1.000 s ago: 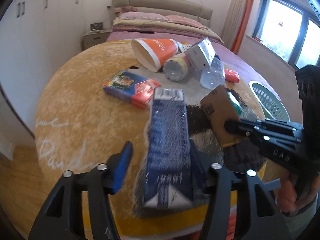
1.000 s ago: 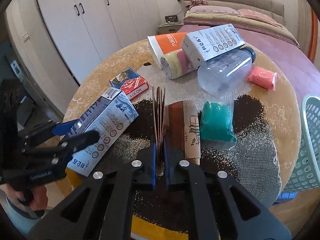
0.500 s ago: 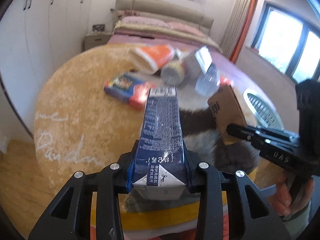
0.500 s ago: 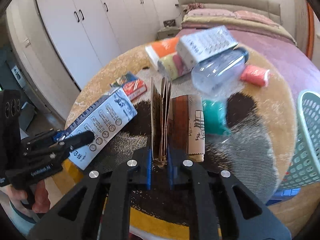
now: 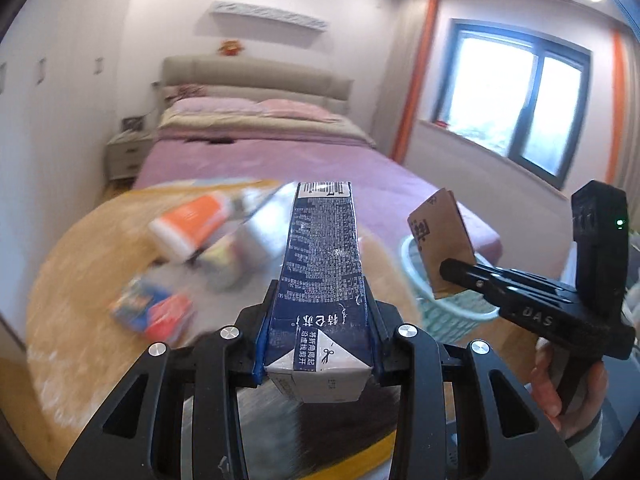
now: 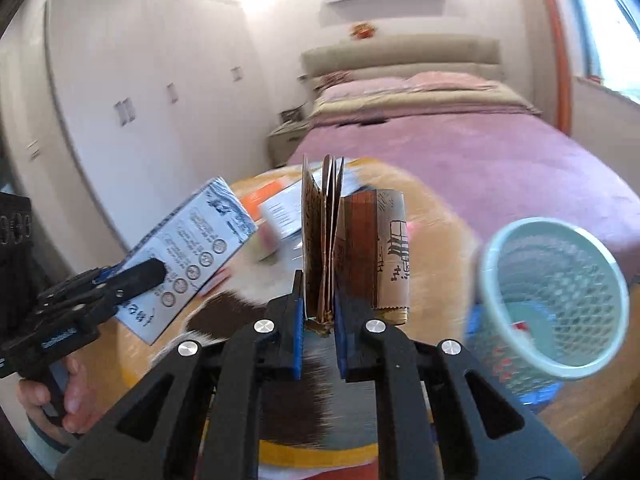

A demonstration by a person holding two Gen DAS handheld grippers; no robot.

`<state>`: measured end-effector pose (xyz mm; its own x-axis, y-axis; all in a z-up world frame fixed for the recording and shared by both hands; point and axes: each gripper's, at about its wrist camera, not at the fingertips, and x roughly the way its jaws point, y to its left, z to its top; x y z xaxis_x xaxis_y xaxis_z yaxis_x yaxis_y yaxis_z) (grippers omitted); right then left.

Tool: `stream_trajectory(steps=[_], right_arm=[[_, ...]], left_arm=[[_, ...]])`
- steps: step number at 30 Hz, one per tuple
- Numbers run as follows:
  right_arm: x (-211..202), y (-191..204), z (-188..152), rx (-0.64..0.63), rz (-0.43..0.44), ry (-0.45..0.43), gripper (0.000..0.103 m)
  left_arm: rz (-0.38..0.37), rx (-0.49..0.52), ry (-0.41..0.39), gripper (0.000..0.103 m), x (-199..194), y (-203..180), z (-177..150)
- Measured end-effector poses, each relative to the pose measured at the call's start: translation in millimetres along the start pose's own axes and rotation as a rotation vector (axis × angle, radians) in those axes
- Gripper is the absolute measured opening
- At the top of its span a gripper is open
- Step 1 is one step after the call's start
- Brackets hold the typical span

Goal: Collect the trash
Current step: 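Carry the carton and cardboard box to the basket and release both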

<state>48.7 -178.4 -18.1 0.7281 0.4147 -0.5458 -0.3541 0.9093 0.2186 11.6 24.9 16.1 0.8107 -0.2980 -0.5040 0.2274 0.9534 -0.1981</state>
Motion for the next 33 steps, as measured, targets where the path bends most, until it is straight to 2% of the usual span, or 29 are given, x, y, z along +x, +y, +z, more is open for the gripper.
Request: stream_trajectory(steps=[8,13,18,22,24,27,30,31,33], right_arm=[[-18.3,-87.4,9.7,0.14,-0.149,-0.042,0.011],[-17.3,-144.7,8.1,0.246,-0.221,-0.041,0.011],[-6.3,-193.6,3.4,0.344,-0.272,-0.014,0.011],[5.3,-221.7,-1.1,0.403,-0.303,0.018,0.011],[12.3,-233.3,-3.1,0.426,-0.327,0.037,0.011],[21.0,-246.6,-6.2,0.461,-0.355,0.054,0.011],[29.1,-256.3,-11.1,0.478,-0.397,0.07,0.012],[32.2,-261.3,-12.8,0.492,-0.396,0.081,0.013],[39.1,-271.3,-16.1,0.514,-0.404,0.106,0.024]], left_arm=[[-0.15,0.076,0.024,0.035,68.7,-72.2,29.1],[-0.187,0.112,0.054,0.035,112.2,-105.5,40.3],[-0.213,0.135,0.117,0.035,164.0,-137.1,41.8],[-0.216,0.143,0.168,0.035,203.7,-149.6,43.5],[-0.231,0.109,0.208,0.035,221.6,-153.2,42.7],[-0.253,0.083,0.233,0.035,237.0,-156.2,43.3],[-0.254,0.113,0.249,0.035,246.9,-162.8,40.1],[-0.248,0.121,0.248,0.038,247.9,-164.7,39.9],[-0.235,0.132,0.248,0.055,248.6,-167.2,37.7]])
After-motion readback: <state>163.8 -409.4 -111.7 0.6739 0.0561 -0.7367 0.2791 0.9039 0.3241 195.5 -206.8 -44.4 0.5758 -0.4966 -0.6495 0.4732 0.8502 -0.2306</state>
